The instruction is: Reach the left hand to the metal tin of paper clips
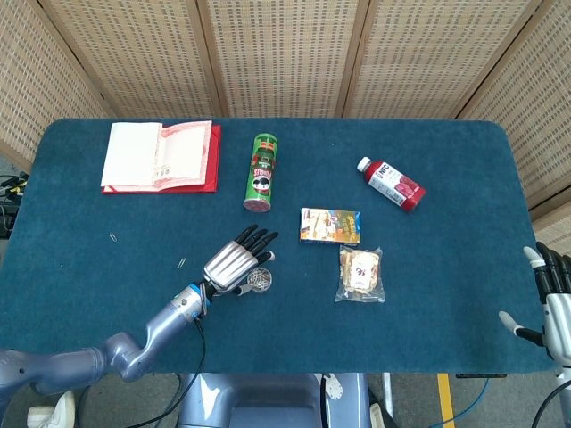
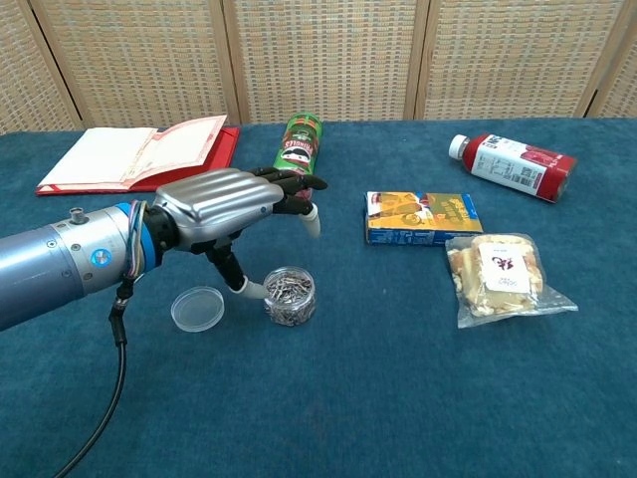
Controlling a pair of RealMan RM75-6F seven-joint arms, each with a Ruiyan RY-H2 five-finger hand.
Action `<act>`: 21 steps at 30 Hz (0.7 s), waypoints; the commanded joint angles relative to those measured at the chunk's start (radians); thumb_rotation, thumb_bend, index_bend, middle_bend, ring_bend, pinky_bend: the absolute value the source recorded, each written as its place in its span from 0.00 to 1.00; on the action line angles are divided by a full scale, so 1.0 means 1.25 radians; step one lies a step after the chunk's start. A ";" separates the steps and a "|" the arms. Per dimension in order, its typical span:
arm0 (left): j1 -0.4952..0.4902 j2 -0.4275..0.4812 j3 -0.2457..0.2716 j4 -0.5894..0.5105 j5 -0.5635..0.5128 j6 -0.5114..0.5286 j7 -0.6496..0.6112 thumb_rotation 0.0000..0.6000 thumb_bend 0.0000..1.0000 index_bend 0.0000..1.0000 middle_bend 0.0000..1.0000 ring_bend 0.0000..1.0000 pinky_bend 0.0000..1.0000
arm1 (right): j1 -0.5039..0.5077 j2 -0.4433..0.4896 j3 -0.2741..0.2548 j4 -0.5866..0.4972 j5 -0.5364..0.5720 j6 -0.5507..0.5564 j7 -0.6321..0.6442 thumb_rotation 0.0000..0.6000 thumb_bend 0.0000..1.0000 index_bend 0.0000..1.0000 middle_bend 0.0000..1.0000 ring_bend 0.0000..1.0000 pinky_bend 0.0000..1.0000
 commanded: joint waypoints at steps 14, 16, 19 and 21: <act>0.060 0.167 -0.036 -0.128 -0.008 0.117 -0.017 1.00 0.11 0.15 0.00 0.00 0.00 | -0.002 0.004 -0.002 -0.001 -0.005 0.003 0.009 1.00 0.00 0.00 0.00 0.00 0.00; 0.104 0.215 -0.047 -0.165 -0.030 0.177 -0.020 1.00 0.11 0.11 0.00 0.00 0.00 | -0.002 0.004 -0.003 -0.002 -0.009 0.005 0.011 1.00 0.00 0.00 0.00 0.00 0.00; 0.167 0.270 -0.047 -0.215 -0.047 0.254 -0.035 1.00 0.11 0.05 0.00 0.00 0.00 | -0.003 0.006 -0.004 -0.004 -0.014 0.007 0.013 1.00 0.00 0.00 0.00 0.00 0.00; 0.206 0.302 -0.042 -0.240 -0.065 0.291 -0.038 1.00 0.08 0.01 0.00 0.00 0.00 | -0.003 0.006 -0.005 -0.005 -0.016 0.008 0.014 1.00 0.00 0.00 0.00 0.00 0.00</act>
